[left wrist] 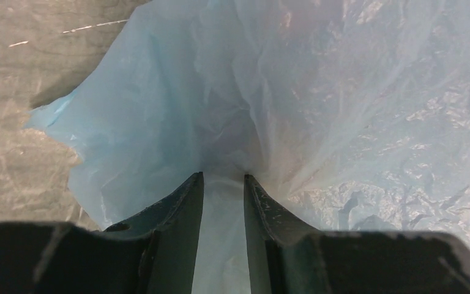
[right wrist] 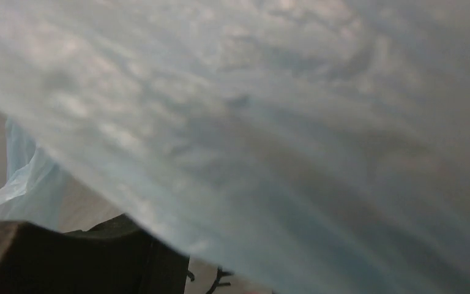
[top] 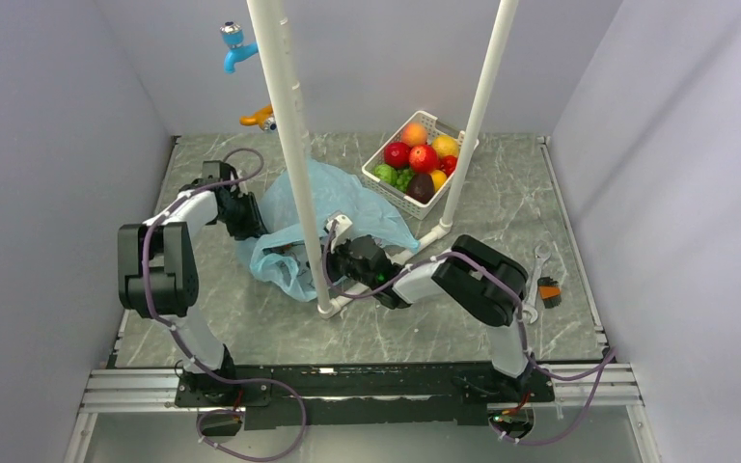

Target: Take the fake fruits out of the plastic bag

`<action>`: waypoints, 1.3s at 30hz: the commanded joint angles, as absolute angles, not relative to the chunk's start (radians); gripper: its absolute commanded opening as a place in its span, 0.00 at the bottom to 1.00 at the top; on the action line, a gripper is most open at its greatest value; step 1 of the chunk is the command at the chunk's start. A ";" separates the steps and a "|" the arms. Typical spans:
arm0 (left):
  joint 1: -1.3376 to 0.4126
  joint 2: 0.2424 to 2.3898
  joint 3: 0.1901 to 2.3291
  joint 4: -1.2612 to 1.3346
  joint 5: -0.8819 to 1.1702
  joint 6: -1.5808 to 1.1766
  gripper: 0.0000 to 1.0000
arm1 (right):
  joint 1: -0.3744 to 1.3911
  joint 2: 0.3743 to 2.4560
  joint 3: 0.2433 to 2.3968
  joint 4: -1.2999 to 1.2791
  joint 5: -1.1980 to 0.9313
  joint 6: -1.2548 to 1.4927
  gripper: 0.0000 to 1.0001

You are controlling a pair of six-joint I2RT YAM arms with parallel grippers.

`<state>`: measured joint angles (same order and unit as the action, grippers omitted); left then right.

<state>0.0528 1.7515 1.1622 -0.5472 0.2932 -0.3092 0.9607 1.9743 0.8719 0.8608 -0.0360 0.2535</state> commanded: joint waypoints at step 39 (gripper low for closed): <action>-0.074 1.905 1.209 -0.575 0.417 -0.227 0.29 | 0.943 2.333 1.379 0.580 0.099 0.124 0.61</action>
